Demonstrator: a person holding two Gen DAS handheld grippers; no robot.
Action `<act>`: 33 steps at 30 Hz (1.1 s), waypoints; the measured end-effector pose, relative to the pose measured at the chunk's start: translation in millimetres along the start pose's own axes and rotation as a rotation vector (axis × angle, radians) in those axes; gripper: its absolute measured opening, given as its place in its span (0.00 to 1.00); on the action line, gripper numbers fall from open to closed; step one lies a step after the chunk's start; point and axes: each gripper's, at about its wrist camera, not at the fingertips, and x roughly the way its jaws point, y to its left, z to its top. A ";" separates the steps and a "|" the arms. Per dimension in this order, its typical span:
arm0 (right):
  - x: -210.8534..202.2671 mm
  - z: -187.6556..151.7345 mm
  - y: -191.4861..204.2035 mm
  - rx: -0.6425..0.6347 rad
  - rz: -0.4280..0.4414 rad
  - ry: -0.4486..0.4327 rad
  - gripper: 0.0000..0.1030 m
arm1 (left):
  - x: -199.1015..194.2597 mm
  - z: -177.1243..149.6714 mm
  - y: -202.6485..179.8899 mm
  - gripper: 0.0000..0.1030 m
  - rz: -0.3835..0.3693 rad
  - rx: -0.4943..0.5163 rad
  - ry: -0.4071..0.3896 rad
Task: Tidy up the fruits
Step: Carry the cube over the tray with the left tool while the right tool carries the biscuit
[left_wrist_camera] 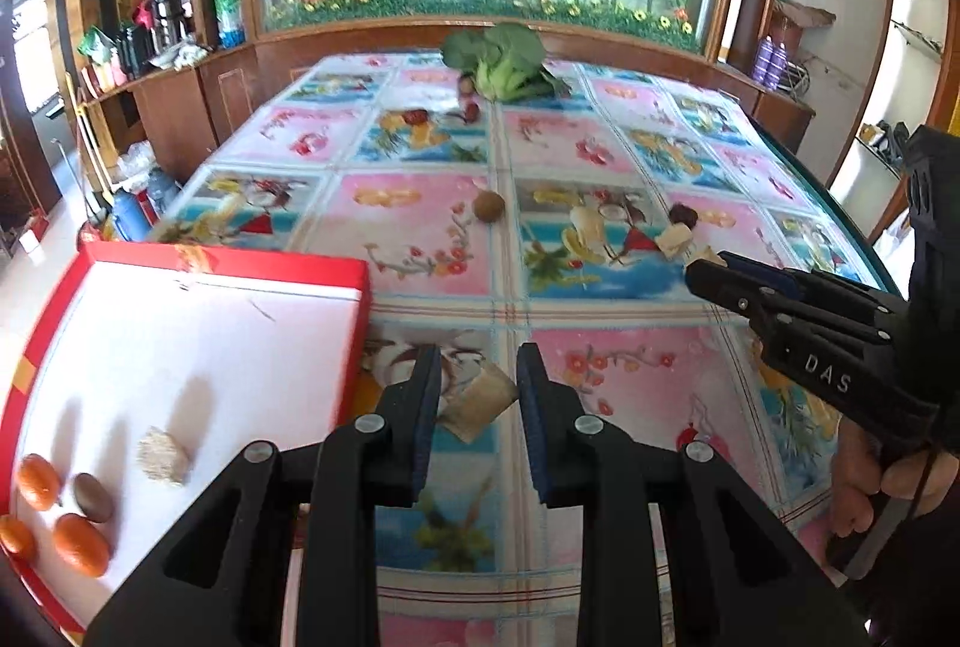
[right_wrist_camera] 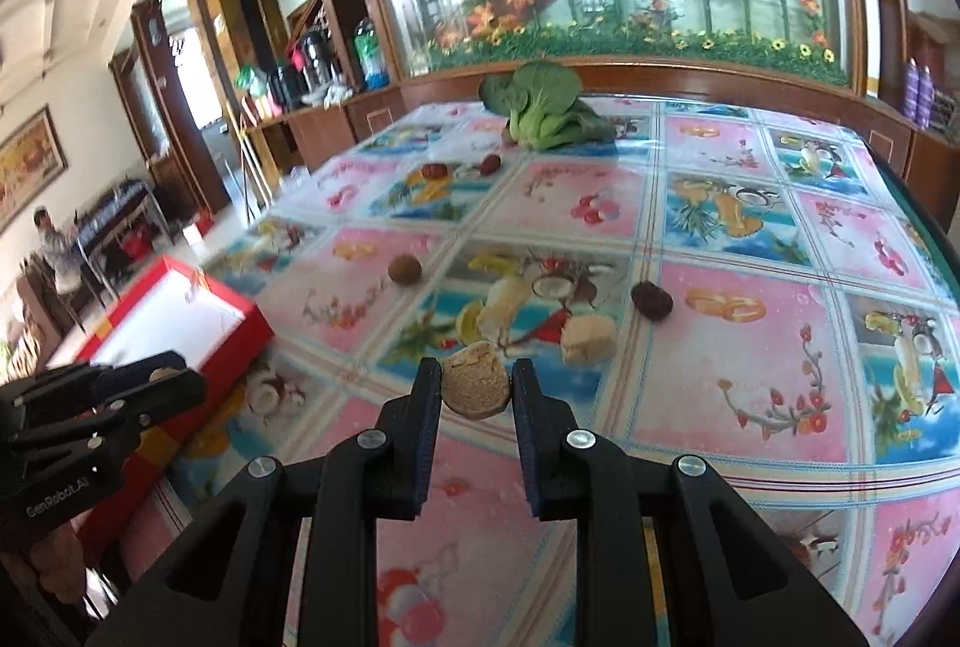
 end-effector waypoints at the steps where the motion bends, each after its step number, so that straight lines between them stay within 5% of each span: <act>1: 0.1 1.3 1.9 0.010 0.009 -0.006 0.22 | -3.2 0.5 2.1 0.27 0.010 -0.003 -0.011; 33: 22.2 7.5 72.1 0.037 0.133 -0.046 0.22 | -33.8 -8.9 45.1 0.27 0.114 -0.069 -0.122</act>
